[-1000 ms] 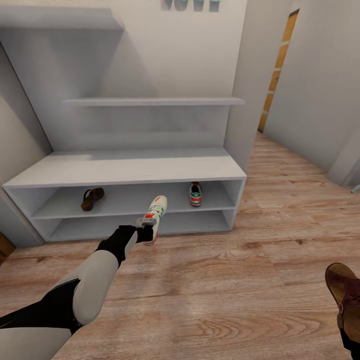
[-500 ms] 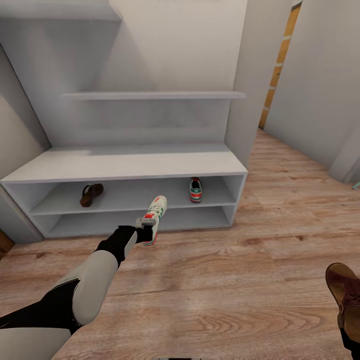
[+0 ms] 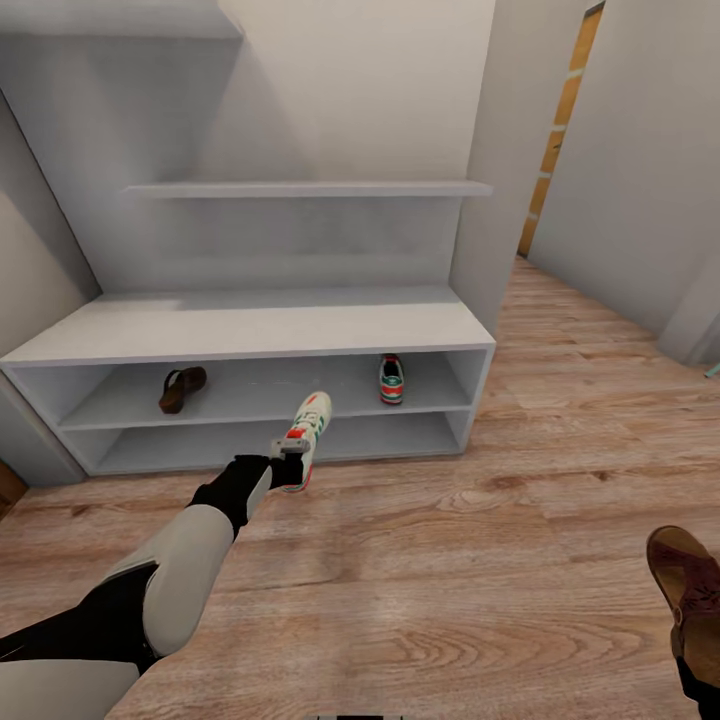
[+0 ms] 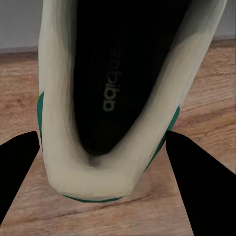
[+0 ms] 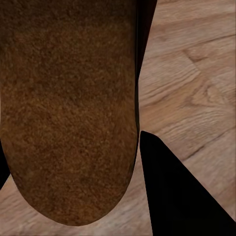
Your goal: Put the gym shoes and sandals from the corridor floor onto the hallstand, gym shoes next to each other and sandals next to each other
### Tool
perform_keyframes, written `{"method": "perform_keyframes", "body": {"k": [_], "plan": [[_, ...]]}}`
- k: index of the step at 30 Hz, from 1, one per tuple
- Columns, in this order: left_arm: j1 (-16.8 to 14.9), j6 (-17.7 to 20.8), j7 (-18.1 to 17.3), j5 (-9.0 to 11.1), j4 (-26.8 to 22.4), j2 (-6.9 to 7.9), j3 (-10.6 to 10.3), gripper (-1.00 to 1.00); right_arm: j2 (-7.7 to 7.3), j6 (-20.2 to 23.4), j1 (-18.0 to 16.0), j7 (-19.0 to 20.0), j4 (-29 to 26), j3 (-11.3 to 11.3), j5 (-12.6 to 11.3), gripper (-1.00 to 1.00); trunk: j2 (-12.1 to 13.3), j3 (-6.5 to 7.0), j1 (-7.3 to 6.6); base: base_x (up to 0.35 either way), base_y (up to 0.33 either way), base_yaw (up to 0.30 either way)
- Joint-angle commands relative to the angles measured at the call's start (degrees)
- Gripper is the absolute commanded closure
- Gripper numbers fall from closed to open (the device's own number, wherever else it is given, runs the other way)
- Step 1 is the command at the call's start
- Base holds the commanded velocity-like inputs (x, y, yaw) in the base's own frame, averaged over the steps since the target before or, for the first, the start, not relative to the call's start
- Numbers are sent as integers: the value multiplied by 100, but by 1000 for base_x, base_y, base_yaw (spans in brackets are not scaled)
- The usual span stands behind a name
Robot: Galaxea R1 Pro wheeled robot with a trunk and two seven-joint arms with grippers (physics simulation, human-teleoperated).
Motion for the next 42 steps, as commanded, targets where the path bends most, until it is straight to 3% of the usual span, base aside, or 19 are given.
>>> {"method": "perform_keyframes", "body": {"k": [1,7,14,23,30,31,42], "plan": [[-13,-3,-38,-66,-17,-6,46,100,18,-16,-7,53,-7,-50,17,100,-2,-5,-1,0,0,0],[-11,-195,121,-51,-3,-105,84,100,201,-16,-5,53,-43,-60,28,100,-2,-5,-1,0,0,0],[-83,-419,331,-33,-4,-192,79,100,206,-16,-5,53,-44,-61,28,100,-2,-5,-1,0,0,0],[-212,-699,607,-30,3,-199,83,100,206,-16,-5,53,-44,-61,28,100,-2,-5,-1,0,0,0],[-220,-678,821,-40,4,-199,84,100,206,-16,-5,53,-44,-61,28,100,-2,-5,-1,0,0,0],[-214,-677,1117,-43,4,-199,85,100,206,-16,-5,53,-44,-61,28,100,-2,-5,-1,0,0,0],[-170,-660,1066,-39,13,-199,87,100,206,-16,-5,53,-44,-61,28,100,-2,-5,-1,103,-91,0]]}}
